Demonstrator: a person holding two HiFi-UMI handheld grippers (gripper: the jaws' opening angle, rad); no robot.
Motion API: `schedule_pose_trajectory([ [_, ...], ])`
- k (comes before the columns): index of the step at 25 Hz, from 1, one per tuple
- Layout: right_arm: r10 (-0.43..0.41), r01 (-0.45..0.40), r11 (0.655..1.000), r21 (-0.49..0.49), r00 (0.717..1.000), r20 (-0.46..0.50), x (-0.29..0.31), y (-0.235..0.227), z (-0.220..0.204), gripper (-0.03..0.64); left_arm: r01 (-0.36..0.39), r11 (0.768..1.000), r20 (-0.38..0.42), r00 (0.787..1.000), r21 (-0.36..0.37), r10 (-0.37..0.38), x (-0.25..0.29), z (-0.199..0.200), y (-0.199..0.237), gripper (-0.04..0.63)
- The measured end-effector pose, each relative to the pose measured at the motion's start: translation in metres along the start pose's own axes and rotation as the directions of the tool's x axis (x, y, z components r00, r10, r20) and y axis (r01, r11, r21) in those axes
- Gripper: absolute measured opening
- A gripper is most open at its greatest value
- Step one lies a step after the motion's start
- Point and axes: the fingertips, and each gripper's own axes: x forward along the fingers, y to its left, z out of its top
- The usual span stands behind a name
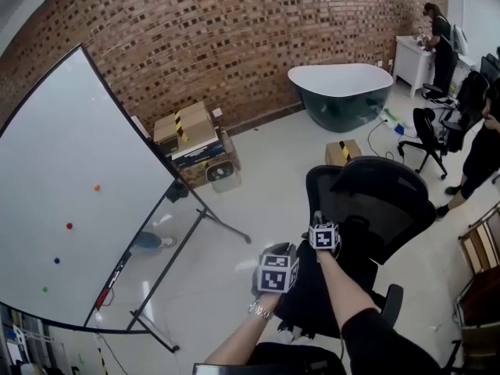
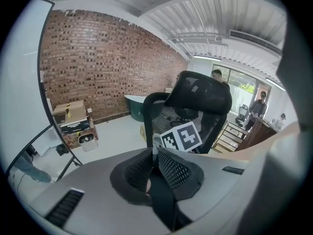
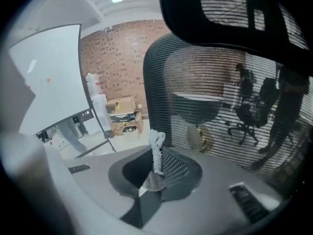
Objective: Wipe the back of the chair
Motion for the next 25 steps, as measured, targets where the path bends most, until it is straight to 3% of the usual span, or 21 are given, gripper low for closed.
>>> schedule_pose_trajectory([
  [4, -0.077, 0.077, 0.997, 0.017, 0.997, -0.023, 0.0, -0.046, -0.016, 0.044, -0.024, 1.0, 0.001, 1.0, -0.014, 0.024, 0.0, -0.006, 0.016, 0.04],
  [9, -0.239, 0.241, 0.969, 0.052, 0.97, -0.035, -0.049, -0.138, -0.051, 0.044, 0.031, 1.0, 0.005, 1.0, -0.002, -0.031, 0.012, -0.003, -0.002, 0.04],
  [12, -0.356, 0.36, 0.929, 0.079, 0.932, -0.067, -0.092, -0.206, -0.081, 0.044, 0.086, 0.996, 0.005, 0.996, 0.014, -0.086, 0.02, 0.003, -0.027, 0.04],
  [15, -0.472, 0.483, 0.871, 0.094, 0.874, -0.116, -0.141, -0.274, -0.115, 0.044, 0.132, 0.991, -0.002, 0.991, 0.029, -0.132, 0.021, 0.001, -0.048, 0.04],
  [18, -0.52, 0.538, 0.829, 0.15, 0.842, -0.146, -0.175, -0.315, -0.139, 0.044, 0.155, 0.987, -0.015, 0.988, 0.044, -0.154, 0.023, -0.006, -0.062, 0.04],
  [21, -0.468, 0.483, 0.852, 0.2, 0.875, -0.123, -0.167, -0.294, -0.136, 0.044, 0.149, 0.988, -0.023, 0.989, 0.047, -0.148, 0.023, -0.009, -0.063, 0.04],
  [25, -0.305, 0.303, 0.929, 0.214, 0.952, -0.026, -0.114, -0.193, -0.093, 0.044, 0.13, 0.991, -0.023, 0.991, 0.039, -0.13, 0.02, -0.007, -0.056, 0.04],
])
